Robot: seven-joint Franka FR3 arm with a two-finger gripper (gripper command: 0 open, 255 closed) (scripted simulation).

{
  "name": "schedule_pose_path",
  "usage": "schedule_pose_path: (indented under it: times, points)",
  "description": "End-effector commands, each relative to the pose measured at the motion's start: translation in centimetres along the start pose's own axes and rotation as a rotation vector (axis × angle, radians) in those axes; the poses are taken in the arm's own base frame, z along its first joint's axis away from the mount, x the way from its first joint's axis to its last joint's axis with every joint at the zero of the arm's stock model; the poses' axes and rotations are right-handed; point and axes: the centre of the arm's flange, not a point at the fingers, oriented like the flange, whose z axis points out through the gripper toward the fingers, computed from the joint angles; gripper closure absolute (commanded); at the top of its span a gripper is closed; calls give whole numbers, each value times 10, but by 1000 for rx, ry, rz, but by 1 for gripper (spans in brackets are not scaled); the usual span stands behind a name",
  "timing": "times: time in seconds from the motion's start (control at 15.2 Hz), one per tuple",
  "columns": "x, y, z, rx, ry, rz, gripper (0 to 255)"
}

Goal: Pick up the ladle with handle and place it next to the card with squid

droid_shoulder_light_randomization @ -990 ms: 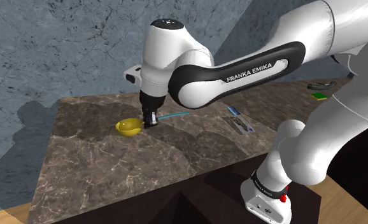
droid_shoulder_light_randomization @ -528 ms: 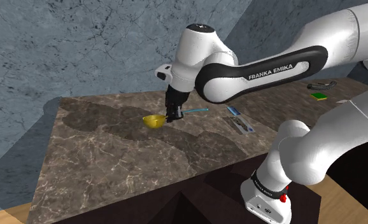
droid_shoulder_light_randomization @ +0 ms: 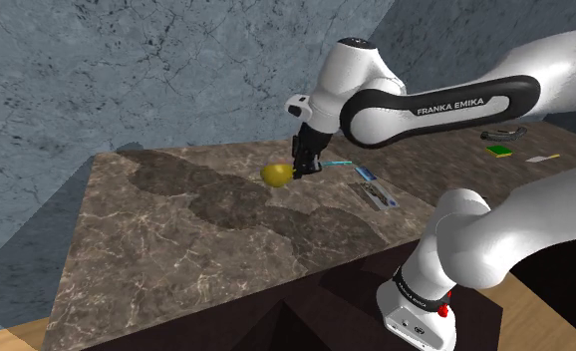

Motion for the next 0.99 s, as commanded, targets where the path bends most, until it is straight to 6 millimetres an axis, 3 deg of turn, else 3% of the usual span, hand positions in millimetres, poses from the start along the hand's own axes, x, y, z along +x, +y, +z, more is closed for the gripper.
schedule_pose_path:
  times: [0.0, 0.92]
  points:
    - [-31, -1, -3, 1, 1, -2, 255]
    - [-212, 33, -12, 1, 1, -2, 255]
